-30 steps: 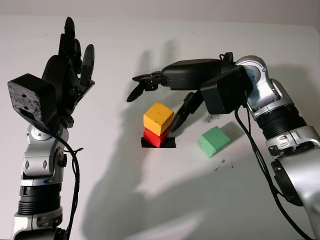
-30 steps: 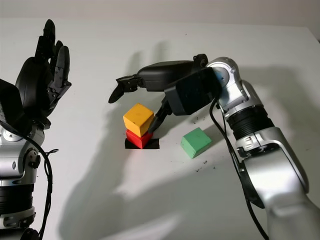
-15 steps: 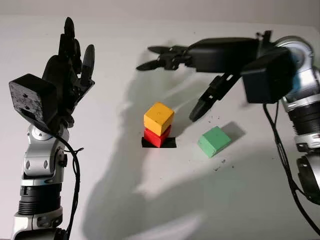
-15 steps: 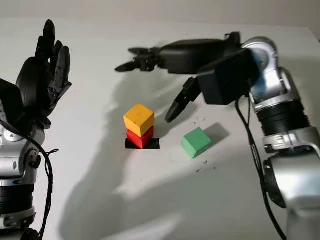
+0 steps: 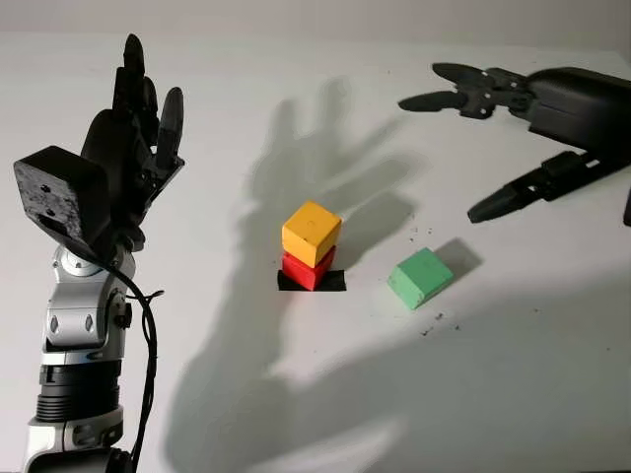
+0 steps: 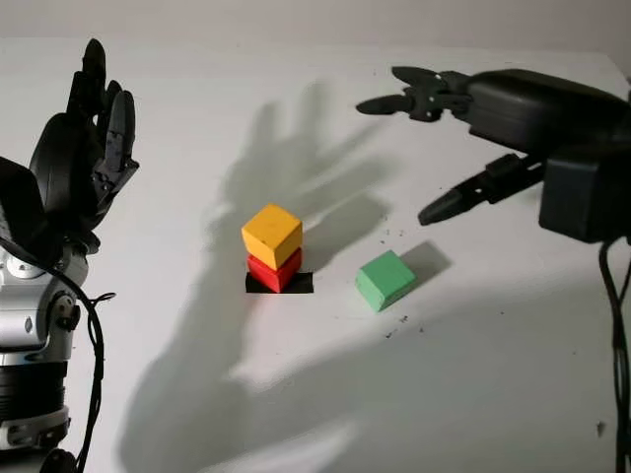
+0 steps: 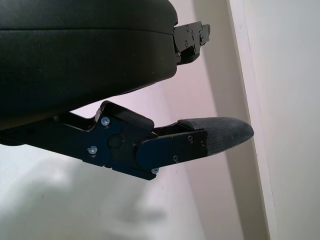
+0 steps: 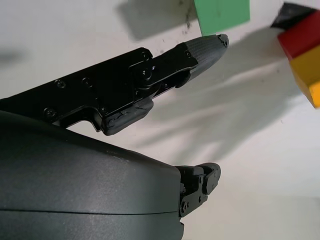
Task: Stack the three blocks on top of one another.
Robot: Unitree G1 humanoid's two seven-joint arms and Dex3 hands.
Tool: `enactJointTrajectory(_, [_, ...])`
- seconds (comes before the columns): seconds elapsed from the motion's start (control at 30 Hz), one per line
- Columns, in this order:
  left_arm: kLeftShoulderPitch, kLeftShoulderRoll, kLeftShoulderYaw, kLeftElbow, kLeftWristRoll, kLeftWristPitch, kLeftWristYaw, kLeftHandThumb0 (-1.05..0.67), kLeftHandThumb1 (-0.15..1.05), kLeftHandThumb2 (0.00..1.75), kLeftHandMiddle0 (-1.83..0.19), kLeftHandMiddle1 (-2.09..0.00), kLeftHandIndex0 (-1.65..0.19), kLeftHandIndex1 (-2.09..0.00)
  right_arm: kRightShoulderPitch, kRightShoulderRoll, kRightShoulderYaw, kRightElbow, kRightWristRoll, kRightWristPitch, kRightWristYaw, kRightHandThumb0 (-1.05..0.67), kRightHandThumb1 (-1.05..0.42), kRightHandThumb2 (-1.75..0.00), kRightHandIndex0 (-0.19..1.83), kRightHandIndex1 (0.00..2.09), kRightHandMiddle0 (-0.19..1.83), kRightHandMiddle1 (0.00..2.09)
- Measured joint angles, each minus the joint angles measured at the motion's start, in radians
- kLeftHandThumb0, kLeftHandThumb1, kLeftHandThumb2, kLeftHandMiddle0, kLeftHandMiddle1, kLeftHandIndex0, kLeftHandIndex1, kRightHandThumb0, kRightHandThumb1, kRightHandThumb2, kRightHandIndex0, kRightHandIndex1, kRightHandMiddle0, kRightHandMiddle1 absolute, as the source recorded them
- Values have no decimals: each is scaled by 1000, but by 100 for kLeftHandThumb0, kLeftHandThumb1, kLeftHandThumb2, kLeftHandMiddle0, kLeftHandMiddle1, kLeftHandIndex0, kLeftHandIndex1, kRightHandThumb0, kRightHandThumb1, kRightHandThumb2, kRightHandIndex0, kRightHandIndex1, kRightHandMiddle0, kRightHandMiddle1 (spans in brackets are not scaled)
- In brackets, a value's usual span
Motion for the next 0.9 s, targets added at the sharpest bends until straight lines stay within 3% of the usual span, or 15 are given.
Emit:
enactJointTrajectory(0.37, [1, 0, 2, -26, -13, 28, 9, -74, 105, 59, 19, 0, 19, 0, 171, -6, 3, -105, -35, -22, -50, -74, -99, -6, -7, 4, 24, 9])
enactJointTrajectory(0.53, [2, 1, 4, -31, -14, 35, 8, -73, 105, 59, 19, 0, 19, 0, 193, 30, 68, -55, -87, -134, -101, -72, -100, -6, -8, 4, 25, 9])
enactJointTrajectory(0.9, [4, 5, 5, -40, -9, 37, 9, -75, 105, 57, 19, 0, 19, 0, 154, 65, 147, -12, -167, -174, -150, -70, -95, -4, -5, 6, 33, 13])
